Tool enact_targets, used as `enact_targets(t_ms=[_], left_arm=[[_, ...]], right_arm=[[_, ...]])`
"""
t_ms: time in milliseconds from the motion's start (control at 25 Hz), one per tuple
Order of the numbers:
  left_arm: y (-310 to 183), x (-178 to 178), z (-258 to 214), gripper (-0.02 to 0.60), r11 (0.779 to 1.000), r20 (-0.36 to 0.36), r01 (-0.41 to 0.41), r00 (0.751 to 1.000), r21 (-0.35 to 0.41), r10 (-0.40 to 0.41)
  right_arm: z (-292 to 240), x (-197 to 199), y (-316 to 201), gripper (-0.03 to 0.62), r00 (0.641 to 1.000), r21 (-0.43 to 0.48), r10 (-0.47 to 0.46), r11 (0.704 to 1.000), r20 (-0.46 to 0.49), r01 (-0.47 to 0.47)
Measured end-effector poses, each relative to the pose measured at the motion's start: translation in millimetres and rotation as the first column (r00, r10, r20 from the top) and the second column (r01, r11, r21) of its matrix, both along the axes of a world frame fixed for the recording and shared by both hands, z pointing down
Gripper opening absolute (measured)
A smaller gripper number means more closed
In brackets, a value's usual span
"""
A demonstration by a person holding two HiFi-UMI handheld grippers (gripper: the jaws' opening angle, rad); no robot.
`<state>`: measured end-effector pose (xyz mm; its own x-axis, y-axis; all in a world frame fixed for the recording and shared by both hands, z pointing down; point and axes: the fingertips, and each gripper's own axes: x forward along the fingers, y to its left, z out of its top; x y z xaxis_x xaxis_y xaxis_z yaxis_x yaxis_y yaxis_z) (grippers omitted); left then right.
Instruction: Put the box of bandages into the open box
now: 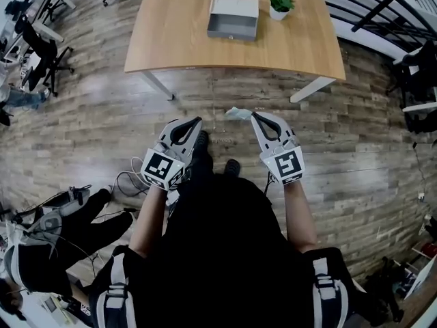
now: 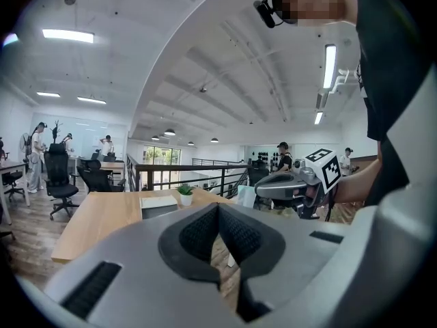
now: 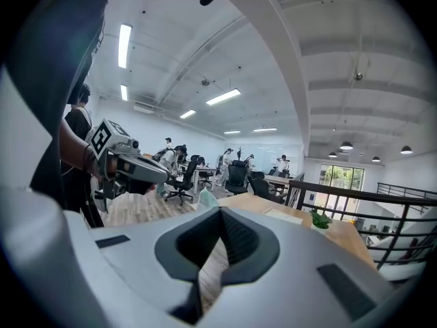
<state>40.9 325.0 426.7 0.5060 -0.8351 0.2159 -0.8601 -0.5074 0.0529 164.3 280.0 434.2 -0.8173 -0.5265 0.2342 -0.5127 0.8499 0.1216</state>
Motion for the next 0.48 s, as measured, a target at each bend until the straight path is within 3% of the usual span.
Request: enact_targets(t_ms=[480], left_arm=[[-70, -29, -3, 0.021, 0.998, 0.005, -0.063, 0.998, -0.015, 0.063]], right_arm=[[2, -29, -57, 0.025, 0.999, -0.008, 0.05, 0.999, -0.018, -0.05]])
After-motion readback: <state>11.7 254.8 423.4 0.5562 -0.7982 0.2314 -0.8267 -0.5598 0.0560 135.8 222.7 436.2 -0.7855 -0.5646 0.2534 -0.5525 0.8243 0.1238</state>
